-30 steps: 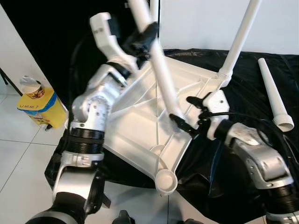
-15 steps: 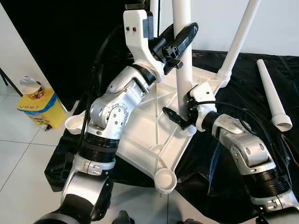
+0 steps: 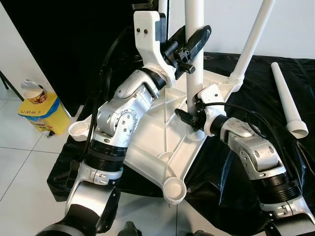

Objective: Building children table

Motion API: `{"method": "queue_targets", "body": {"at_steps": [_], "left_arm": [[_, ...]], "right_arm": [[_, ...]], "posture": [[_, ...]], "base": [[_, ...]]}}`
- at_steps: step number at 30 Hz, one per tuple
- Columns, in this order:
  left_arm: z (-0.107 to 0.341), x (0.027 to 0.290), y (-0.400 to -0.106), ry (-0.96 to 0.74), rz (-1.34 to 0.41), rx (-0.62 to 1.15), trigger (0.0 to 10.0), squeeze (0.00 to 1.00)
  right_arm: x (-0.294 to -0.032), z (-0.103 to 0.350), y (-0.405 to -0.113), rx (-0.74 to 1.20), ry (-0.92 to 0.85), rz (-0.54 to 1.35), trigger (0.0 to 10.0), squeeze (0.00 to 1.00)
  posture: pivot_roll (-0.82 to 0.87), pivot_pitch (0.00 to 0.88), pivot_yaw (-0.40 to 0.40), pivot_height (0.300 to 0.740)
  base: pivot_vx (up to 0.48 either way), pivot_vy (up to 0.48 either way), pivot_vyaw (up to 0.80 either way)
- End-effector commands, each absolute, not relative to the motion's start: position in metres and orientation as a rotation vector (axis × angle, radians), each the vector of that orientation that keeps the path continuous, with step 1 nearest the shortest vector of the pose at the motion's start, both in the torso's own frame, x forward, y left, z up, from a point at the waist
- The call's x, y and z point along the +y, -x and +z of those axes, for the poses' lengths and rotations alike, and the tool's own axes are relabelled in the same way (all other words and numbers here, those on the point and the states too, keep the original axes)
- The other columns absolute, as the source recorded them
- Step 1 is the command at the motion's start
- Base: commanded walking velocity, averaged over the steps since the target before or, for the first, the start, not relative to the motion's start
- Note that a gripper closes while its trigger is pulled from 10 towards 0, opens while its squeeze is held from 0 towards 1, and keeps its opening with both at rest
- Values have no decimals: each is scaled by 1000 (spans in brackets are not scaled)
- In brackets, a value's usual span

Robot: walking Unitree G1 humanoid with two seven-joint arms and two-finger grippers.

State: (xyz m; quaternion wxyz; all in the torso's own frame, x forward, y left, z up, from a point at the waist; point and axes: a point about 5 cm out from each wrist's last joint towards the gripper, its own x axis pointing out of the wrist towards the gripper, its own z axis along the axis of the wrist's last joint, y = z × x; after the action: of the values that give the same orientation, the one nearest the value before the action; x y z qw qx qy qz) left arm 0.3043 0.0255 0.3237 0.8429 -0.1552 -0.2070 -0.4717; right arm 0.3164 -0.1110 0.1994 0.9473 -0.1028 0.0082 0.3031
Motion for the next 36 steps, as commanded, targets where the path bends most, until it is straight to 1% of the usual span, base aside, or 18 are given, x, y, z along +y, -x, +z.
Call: {"method": "queue_targets", "body": {"at_steps": [1, 6, 7, 8, 9, 14, 18, 19, 22, 26, 30, 36], "left_arm": [[332, 9, -285, 319, -1172, -500, 10000, 0], [332, 5, -283, 312, -1189, -501, 10000, 0], [332, 5, -283, 313, -1193, -499, 10000, 0], [332, 5, -283, 313, -1193, -499, 10000, 0], [332, 4, -283, 320, -1197, -494, 10000, 1000], [332, 4, -281, 340, -1218, -493, 10000, 1000], [330, 5, -282, 298, -1191, -493, 10000, 1000], [329, 6, -283, 287, -1179, -494, 10000, 0], [329, 6, -283, 283, -1172, -495, 10000, 0], [327, 11, -285, 249, -1120, -515, 10000, 0], [326, 13, -286, 226, -1097, -520, 10000, 0], [321, 17, -287, 202, -1044, -519, 10000, 0]], "right_arm": [[-107, 192, -316, 61, 204, 625, 0, 0], [-109, 189, -317, 85, 195, 594, 0, 0], [-110, 188, -318, 87, 196, 582, 3882, 0], [-110, 188, -318, 87, 196, 582, 3882, 0], [-111, 188, -319, 90, 191, 567, 10000, 0], [-111, 188, -320, 82, 164, 530, 10000, 0], [-108, 189, -319, 73, 141, 513, 10000, 0], [-108, 189, -319, 69, 131, 504, 10000, 0], [-107, 189, -319, 66, 125, 498, 10000, 0], [-105, 190, -319, 58, 69, 445, 10000, 0], [-104, 190, -318, 51, 48, 436, 10000, 0], [-99, 190, -315, 45, -32, 420, 10000, 0]], "posture": [[15, 24, -8, 740], [12, 24, -5, 740], [12, 25, -5, 740], [12, 25, -5, 740], [11, 26, -4, 740], [11, 26, -5, 740], [12, 27, -7, 740], [11, 28, -6, 740], [11, 28, -6, 740], [13, 31, -9, 740], [14, 31, -10, 740], [16, 34, -10, 740]], "base": [[0, 0, 0], [0, 0, 0], [0, 0, 0], [0, 0, 0], [0, 0, 0], [0, 0, 0], [0, 0, 0], [0, 0, 0], [0, 0, 0], [0, 0, 0], [0, 0, 0], [0, 0, 0]]}}
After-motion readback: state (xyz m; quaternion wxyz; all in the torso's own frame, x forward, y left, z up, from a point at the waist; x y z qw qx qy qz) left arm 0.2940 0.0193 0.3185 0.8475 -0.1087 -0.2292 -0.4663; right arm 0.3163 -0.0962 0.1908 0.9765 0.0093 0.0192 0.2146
